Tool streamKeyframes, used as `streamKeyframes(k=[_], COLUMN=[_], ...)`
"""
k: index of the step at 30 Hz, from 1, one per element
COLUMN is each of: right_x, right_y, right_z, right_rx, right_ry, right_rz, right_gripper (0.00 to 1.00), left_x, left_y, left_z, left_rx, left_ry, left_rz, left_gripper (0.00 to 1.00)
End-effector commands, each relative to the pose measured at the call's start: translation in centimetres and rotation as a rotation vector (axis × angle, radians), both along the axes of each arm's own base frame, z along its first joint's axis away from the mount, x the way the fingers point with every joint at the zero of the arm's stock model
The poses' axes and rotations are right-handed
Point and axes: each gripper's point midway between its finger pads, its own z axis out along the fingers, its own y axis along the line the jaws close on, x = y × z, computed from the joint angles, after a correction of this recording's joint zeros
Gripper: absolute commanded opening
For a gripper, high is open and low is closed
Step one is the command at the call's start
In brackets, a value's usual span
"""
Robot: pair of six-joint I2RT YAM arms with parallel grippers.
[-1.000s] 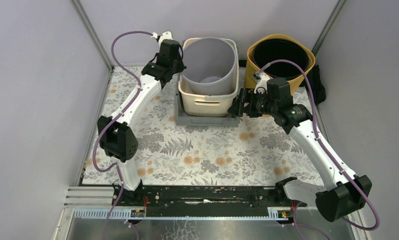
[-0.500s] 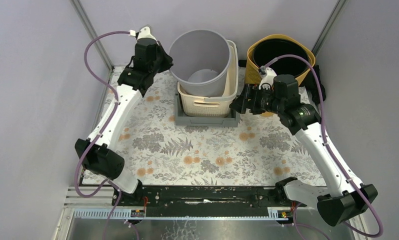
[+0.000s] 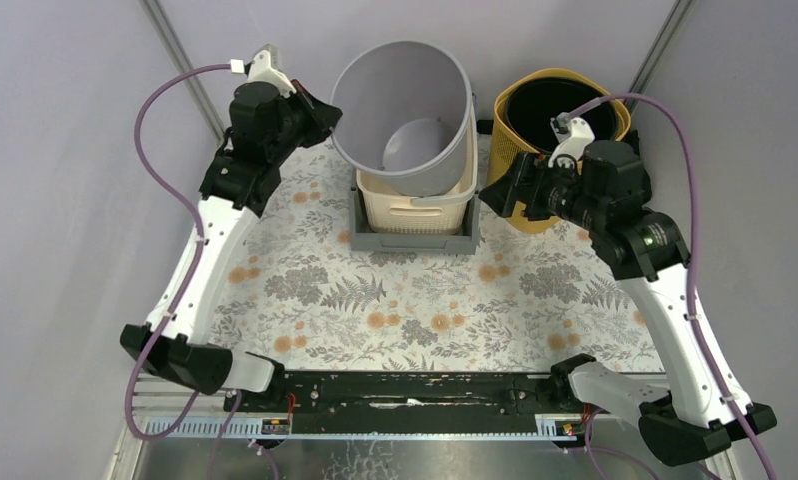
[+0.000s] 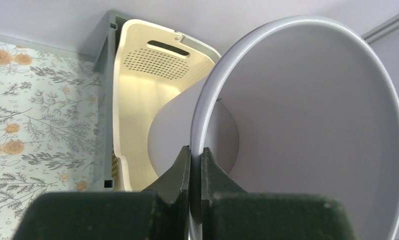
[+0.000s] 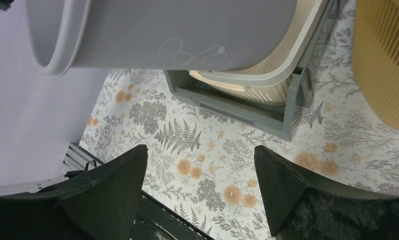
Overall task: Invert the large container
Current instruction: Pick up the container from the container.
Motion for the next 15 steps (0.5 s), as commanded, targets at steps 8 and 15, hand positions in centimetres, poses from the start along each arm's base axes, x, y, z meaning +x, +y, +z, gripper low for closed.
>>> streamKeyframes(k=[8,15], right_x=[-2.3,-3.1], right_y=[-2.7,-3.6], right_z=[4.2,5.2], right_rx=[-0.009,-0.018], right_ry=[-0.096,-0.117], right_rz=[-0.096,-0.122], right_gripper=[0.87,0.88], left_x=[-7.8,-10.7], left_y=[-1.7,-3.1], left_z=[6.3,3.1], left_rx=[-0.143,-0.191], left_ry=[-0.122,-0.037], left_rz=[-0.203,-0.321], left_gripper=[0.00,0.00])
